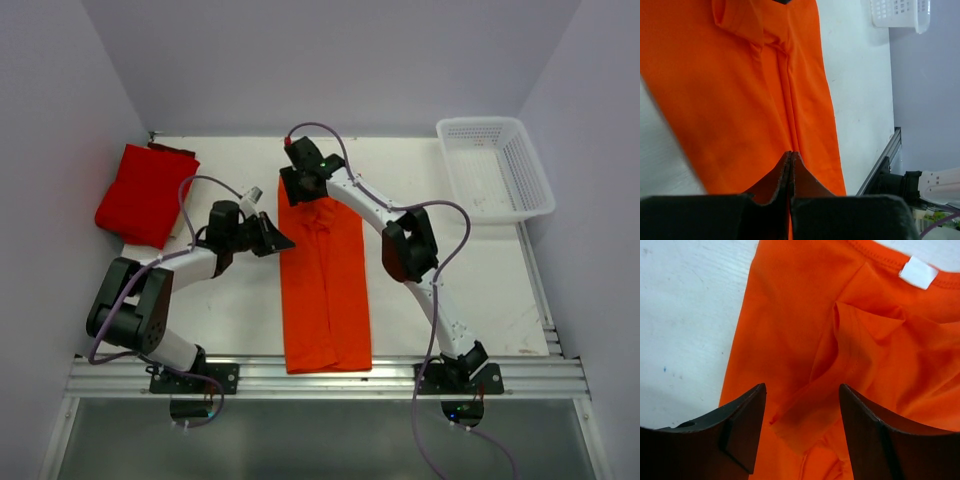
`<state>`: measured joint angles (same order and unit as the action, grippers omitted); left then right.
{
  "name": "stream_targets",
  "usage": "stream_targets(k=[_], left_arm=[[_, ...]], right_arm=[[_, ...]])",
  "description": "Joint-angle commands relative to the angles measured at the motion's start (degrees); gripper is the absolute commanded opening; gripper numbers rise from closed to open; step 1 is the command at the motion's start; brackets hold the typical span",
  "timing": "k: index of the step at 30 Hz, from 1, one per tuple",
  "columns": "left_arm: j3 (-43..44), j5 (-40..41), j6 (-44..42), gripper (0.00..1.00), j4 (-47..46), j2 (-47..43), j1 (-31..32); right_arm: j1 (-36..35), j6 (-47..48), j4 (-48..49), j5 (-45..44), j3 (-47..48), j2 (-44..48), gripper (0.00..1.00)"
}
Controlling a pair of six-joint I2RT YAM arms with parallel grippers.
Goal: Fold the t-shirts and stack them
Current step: Fold the tshirt
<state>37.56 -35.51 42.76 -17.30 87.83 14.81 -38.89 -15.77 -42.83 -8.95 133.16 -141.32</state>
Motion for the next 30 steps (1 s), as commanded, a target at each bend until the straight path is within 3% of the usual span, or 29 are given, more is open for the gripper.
stream_targets(k=[1,3,4,7,10,30], left_arm=[[-2.9,5.1,-0.6,0.00,-3.4,-2.6,1.0],[-3.3,6.8,-0.5,0.02,-4.1,-2.2,1.0],[-2.9,7.3,-0.5,0.10,-4.0,-1.9,1.2],[-2.7,8.4,-0.4,0.16,-4.6,0.5,1.4],[-2.9,7.5,0.4,0.18,-6.5,1.5,1.6],[-4.4,6.9,2.5,0.15,-10.4,3.9,2.4]], right_arm=[[1.1,1.9,-3.1,4.2,5.5,0.5,0.64],[1.8,1.8,-1.5,4.4,4.2,1.0,0.65],[2.0,1.8,-0.5,4.2,3.8,1.0,0.65],[3.1,2.3,0.2,4.1,4.1,0.6,0.64],[3.6,3.3,0.7,3.7,5.1,-0.1,0.64],[5.7,5.0,3.3,7.3,10.7,-8.7,0.60]])
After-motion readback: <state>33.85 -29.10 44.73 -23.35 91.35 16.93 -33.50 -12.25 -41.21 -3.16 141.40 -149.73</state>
